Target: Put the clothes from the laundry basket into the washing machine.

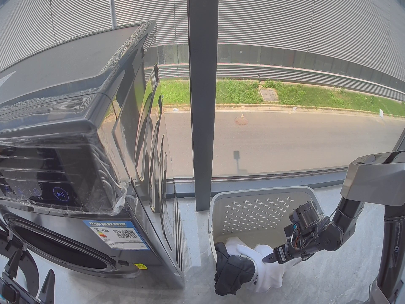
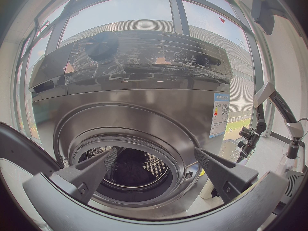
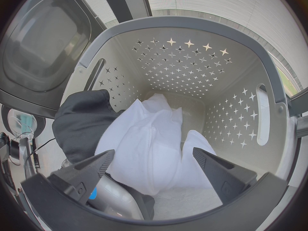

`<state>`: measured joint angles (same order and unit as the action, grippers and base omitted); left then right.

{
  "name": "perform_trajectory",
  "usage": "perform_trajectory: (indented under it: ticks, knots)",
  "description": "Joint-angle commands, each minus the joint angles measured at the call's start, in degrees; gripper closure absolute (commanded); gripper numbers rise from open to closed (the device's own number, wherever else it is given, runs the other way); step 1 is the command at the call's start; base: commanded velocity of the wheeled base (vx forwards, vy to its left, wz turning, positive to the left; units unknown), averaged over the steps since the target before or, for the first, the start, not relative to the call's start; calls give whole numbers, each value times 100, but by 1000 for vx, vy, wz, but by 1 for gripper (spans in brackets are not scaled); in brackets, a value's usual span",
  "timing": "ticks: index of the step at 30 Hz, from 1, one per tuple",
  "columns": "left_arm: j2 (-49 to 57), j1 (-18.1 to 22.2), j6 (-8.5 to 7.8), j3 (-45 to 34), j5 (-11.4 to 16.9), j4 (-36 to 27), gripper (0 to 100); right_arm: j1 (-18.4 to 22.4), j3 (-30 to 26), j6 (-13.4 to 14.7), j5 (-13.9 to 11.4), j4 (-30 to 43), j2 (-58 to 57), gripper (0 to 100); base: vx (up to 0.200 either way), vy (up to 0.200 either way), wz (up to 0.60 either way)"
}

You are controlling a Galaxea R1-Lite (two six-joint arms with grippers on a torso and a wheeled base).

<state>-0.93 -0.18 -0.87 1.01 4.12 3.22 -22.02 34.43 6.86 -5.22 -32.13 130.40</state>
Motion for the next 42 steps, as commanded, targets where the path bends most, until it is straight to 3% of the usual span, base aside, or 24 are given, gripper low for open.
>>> perform_trajectory:
  ticks: [1,12,13,25,30,36,42]
  knots:
    - [93,1,7,-101,1,3,0,-31,91,-10,3,-3,99,0,0,0,0]
    - [93,1,-1,-101,1,3,0,-198,82,34,153,-3,135,0,0,0,0]
    - [93,1,-1,-101,1,3,0,-198,55,34,170,-3,126,100,0,0,0]
    - [93,1,-1,-101,1,3,0,-259,29,52,179,-3,126,100,0,0,0]
    - [93,1,7,-101,1,3,0,-259,-156,70,12,-135,-349,100,0,0,0]
    - [93,1,-1,-101,1,3,0,-198,-780,122,-893,-399,-2159,100,0,0,0]
    - [93,1,-1,-101,1,3,0,-154,-1342,887,-2194,-416,-4260,100,0,0,0]
